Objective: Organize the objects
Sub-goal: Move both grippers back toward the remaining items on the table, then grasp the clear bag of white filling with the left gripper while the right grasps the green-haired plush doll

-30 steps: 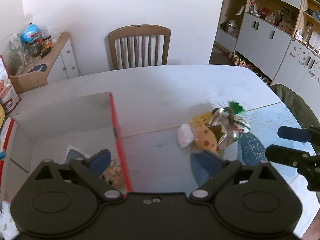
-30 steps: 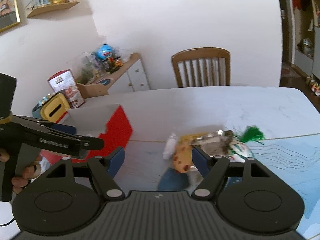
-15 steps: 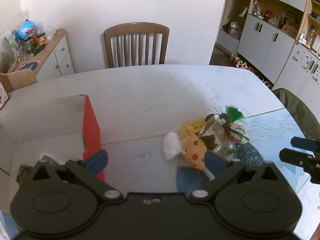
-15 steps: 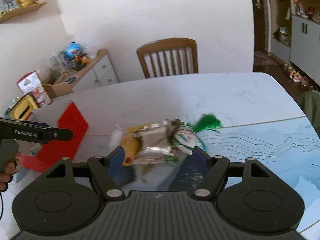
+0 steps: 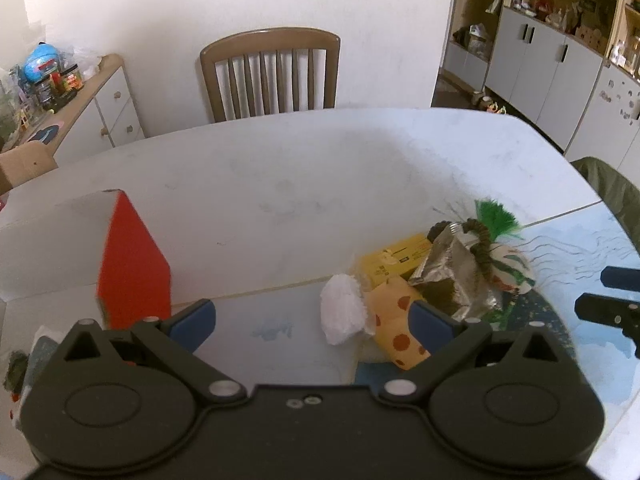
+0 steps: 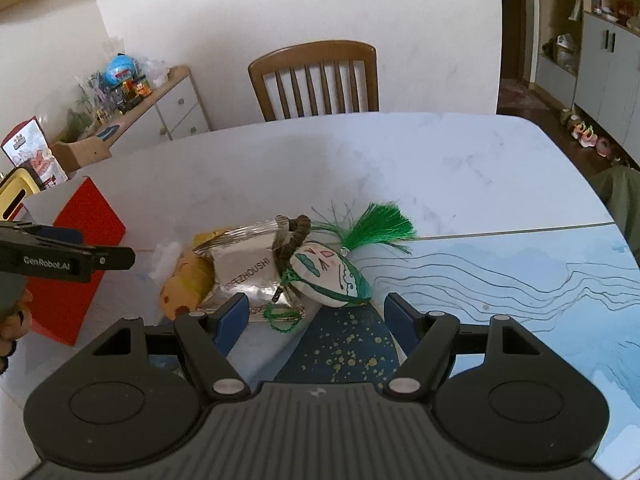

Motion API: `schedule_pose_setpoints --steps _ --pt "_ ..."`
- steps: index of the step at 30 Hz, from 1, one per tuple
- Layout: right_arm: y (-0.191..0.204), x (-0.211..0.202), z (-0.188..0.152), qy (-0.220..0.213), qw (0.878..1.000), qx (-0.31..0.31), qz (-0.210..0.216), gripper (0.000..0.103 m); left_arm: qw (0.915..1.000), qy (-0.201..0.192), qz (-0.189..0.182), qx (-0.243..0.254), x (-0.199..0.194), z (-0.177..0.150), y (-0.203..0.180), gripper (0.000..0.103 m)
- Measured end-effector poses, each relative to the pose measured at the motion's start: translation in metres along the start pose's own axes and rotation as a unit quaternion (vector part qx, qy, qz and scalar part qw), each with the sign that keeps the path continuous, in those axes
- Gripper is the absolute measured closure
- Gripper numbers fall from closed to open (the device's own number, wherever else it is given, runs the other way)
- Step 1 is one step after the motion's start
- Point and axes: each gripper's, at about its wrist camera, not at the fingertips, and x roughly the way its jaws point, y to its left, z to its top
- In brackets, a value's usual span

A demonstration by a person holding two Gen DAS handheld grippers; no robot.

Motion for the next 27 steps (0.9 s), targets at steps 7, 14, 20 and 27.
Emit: schedule_pose_setpoints --steps 7,14,20,27 --pt "-0.005 0.025 0.004 0.018 1.000 0.007 0.007 0.029 0.9992 0.026 0.002 -0.031 0.032 0.005 0.010 0.001" --pt "-0.009 0.046 0.012 0.026 1.000 0.014 0.009 0.029 0.9976 0.040 -0.011 -0.056 0.050 0.007 0.012 0.001" --pt "-0.015 0.069 0.019 0.041 0.998 0.041 0.019 0.029 0.9951 0.055 -0.023 -0.080 0.064 0.008 0.015 0.003" --pt "-0.022 0.087 0.015 0.059 0.995 0.071 0.028 0.029 0.9883 0.062 -0.063 -0.124 0.072 0.003 0.027 0.014"
